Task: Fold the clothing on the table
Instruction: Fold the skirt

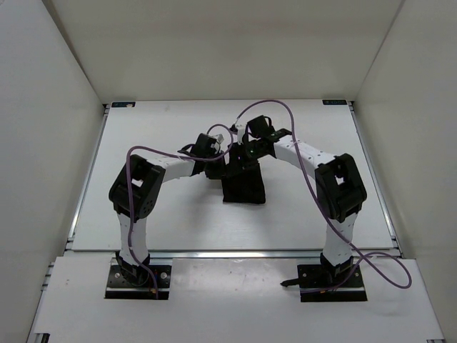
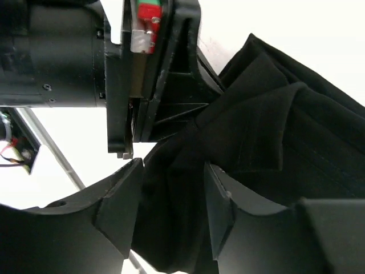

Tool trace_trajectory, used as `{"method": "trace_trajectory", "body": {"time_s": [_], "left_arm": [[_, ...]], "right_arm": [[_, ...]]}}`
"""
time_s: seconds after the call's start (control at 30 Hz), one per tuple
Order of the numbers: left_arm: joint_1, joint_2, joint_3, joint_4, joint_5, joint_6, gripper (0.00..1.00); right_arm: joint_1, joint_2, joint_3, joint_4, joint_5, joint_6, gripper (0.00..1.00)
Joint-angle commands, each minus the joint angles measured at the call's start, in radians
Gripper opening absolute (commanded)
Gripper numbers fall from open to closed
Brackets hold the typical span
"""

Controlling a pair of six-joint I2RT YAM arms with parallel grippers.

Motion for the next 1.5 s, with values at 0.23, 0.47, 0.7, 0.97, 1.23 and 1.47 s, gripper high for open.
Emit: {"method": "trace_trajectory", "body": {"time_s": [0.23,0.47,0.7,0.97,1.23,1.47], "left_arm": [[0.05,-0.062,-0.04,-0.071,0.002,0.002,0.29],[0.113,-0.229,-0.092,-0.091,-0.037,0.006,0.46],[0.155,-0.326,-0.092,-0.12,-0.044,0.013,0.54],[0.063,-0.287,-0.002,-0.114,-0.035,0.02,0.47],[0.021,-0.195,-0.035,-0.06,-0.047,-0.01,0.28],[0.055,-0.1,-0.06,-0.008,-0.074,0.003,0.23]], "right_arm": [[-0.133,-0.365,-0.145,0.193,0.01,0.104,0.47],[-0.133,-0.284,-0.239,0.152,-0.005,0.051,0.0],[-0.003,-0.144,-0.247,0.252,-0.071,0.071,0.0],[0.068,-0.015,-0.27,0.302,-0.103,0.074,0.01],[0.001,-0.153,-0.29,0.332,-0.022,0.158,0.03],[-0.13,-0.296,-0.231,0.18,0.05,0.118,0.16]]}}
